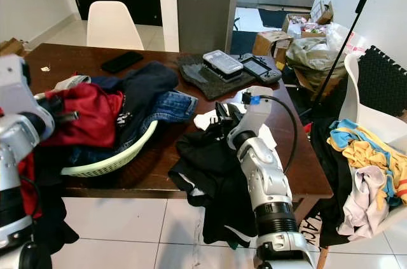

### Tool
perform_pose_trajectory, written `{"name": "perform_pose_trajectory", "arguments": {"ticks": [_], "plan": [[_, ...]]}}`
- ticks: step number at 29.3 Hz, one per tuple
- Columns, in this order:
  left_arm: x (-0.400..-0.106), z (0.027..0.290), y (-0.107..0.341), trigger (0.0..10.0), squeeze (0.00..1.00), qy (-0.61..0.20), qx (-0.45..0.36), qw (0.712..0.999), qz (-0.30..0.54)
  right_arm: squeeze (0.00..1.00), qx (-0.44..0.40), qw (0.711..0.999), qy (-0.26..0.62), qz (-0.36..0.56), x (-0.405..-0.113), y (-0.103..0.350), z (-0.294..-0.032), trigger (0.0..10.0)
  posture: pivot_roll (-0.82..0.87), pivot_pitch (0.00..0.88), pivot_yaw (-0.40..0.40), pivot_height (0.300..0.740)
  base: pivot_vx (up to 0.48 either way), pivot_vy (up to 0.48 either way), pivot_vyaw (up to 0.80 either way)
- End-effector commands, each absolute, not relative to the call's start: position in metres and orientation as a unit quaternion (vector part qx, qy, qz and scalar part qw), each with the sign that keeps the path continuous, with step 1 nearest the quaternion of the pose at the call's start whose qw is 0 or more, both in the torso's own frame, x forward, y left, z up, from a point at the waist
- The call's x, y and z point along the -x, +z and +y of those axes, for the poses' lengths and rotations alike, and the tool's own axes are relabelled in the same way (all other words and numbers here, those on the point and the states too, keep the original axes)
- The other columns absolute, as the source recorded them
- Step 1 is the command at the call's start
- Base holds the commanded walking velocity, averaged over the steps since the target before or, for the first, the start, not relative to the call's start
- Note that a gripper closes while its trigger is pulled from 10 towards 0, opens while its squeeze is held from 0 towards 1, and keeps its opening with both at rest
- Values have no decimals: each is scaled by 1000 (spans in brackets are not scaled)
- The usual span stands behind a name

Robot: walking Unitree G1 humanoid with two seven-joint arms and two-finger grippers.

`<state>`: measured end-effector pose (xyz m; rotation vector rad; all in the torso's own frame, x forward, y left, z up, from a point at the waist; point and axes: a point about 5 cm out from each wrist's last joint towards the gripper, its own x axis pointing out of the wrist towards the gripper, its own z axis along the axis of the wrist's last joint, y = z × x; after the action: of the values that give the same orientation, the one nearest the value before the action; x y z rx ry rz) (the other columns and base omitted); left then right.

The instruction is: Hang hanger

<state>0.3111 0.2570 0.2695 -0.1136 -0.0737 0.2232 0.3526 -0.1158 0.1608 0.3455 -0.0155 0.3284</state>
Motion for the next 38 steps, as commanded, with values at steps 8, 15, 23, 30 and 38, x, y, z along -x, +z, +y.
{"name": "perform_pose_trajectory", "arguments": {"ticks": [8,15,23,30,38], "plan": [[-284,196,394,0,0,-39,24,920,-388,0,-177,971,162,-22,-359,170,-116,10000,65,0,-66,740,0,0,0],[-285,160,411,0,0,-125,8,894,-430,0,-192,971,123,-66,-359,180,-129,10000,55,0,-50,740,0,0,0],[-297,152,397,0,0,-134,-29,900,-413,0,-208,971,28,-116,-362,192,-162,10000,50,0,-47,740,0,0,-479],[-294,151,403,0,0,-148,-24,889,-433,0,-213,968,19,-133,-363,196,-166,10000,54,0,-52,740,0,0,-800],[-298,164,401,0,0,-81,-74,901,-419,0,-219,966,32,-134,-365,197,-160,10000,59,0,-60,740,0,0,-800]]}}
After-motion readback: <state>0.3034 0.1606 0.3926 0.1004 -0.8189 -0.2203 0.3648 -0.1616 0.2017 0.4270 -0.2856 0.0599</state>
